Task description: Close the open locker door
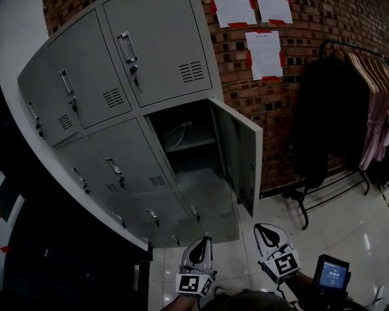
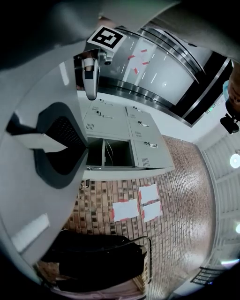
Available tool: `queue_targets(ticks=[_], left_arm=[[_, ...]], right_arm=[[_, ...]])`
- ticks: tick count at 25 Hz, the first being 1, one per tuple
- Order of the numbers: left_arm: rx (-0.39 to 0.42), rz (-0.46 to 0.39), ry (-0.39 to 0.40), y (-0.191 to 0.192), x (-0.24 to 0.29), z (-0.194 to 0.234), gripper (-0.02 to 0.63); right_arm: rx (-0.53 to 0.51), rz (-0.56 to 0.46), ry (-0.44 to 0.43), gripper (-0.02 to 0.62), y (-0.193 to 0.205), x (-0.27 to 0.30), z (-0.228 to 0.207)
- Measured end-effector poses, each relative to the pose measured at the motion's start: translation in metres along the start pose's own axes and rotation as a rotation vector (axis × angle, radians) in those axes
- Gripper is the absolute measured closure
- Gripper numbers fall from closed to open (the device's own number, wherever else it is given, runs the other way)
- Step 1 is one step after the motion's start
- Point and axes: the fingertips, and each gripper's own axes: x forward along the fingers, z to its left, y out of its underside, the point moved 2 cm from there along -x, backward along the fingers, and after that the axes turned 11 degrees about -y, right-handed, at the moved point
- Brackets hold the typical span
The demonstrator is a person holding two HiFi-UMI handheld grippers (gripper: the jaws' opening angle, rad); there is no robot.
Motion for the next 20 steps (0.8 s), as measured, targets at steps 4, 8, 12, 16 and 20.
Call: queue_targets(ticks=[4, 8, 12, 16, 20], left_arm=[[-0.002, -0.01, 0.038, 0.001, 0.027, 0.004, 0.604], [-0.006, -0.018, 0.068, -0.001, 0.05, 0.004, 0.604], [-0.004, -0.024, 0.078, -0.001, 0.065, 0.002, 0.604], [-0.002, -0.017, 0.072, 0.004, 0.073, 0.001, 0.604], [0.007, -0.019, 0.06, 0.004, 0.079, 0.001, 0.604]], right_arm=[[-0.021, 0.005, 0.015, 0.588, -0.001, 0.017, -0.016], [-0.034, -0.031, 0.017, 0.588, -0.018, 0.027, -0.035], [-0.029, -0.068, -0.004, 0.588, -0.036, 0.033, -0.065], [0.006, -0.094, -0.103, 0.487, -0.054, 0.041, -0.092], [0.034, -0.082, -0.305, 0.431, -0.058, 0.057, -0.101]])
